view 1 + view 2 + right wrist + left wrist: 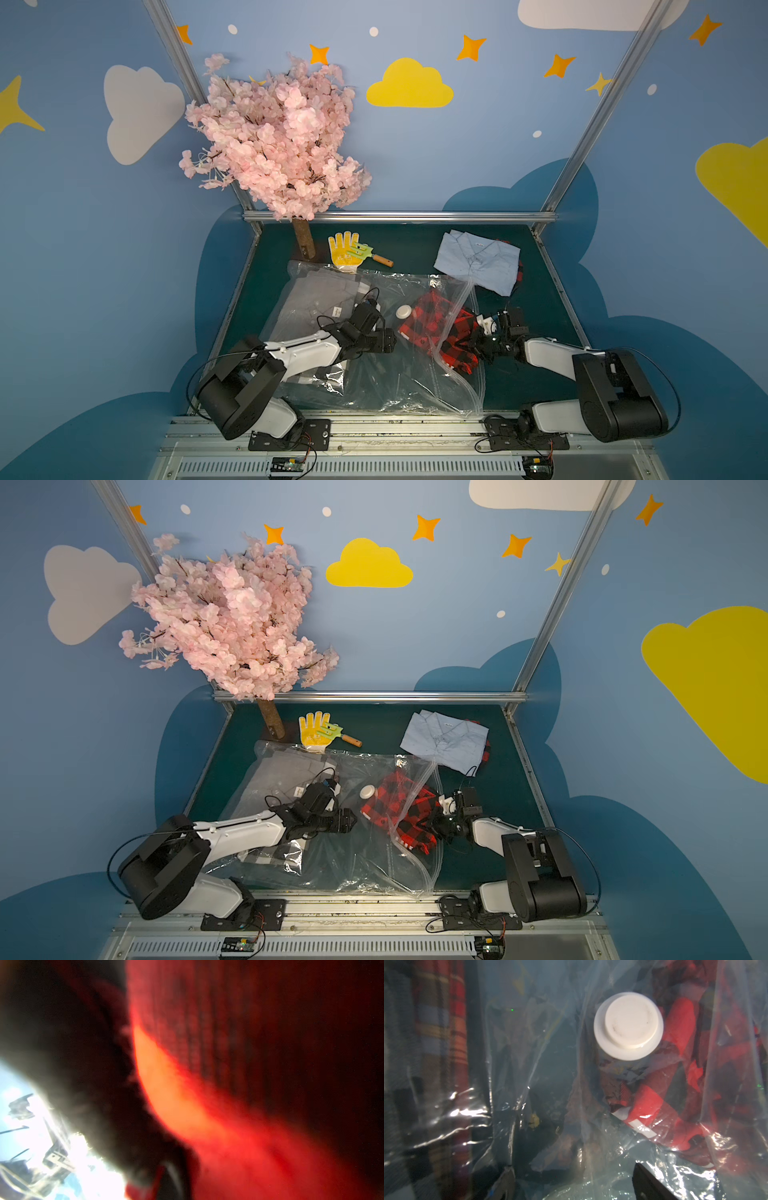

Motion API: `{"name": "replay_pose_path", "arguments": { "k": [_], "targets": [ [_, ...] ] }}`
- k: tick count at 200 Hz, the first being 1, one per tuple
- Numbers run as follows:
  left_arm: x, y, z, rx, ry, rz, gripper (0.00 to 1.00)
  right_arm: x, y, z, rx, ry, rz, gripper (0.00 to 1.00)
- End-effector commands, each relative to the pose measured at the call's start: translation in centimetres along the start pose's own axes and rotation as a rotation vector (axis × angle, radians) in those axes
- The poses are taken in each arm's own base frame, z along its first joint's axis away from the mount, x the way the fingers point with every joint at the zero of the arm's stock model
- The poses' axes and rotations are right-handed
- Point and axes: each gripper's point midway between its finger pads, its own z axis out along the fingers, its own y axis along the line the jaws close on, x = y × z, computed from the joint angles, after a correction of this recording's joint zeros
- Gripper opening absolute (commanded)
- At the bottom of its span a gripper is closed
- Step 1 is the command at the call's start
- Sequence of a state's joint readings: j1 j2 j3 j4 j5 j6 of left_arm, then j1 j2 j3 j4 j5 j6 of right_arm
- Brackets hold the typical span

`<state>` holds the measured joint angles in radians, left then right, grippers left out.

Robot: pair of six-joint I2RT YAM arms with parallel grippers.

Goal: Take the shirt out of the vacuum bag
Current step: Take out the shirt from the vacuum bag.

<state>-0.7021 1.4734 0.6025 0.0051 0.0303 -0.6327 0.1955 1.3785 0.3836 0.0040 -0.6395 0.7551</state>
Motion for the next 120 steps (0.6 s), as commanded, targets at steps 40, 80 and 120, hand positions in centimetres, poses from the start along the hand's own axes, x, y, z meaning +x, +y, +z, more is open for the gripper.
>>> {"name": "replay_pose_path", "arguments": {
  "k": [40,80,120],
  "targets": [
    [7.5,5.2,1.3,-0.158,0.274,-0.066,0.89,2.2,0.3,-3.9,0.119,0.025,-0.066,0.00],
    [7.5,5.7,1.6,-0.172,0.280,-0.086,0.88,2.5,2.3,-7.6,0.152,-0.024,-0.121,0.00],
    [7.6,6.0,1.3,-0.184,0.284,-0.082,0.88,2.0,4.9,-11.2,0.167,-0.102,-0.234,0.00]
  ]
}}
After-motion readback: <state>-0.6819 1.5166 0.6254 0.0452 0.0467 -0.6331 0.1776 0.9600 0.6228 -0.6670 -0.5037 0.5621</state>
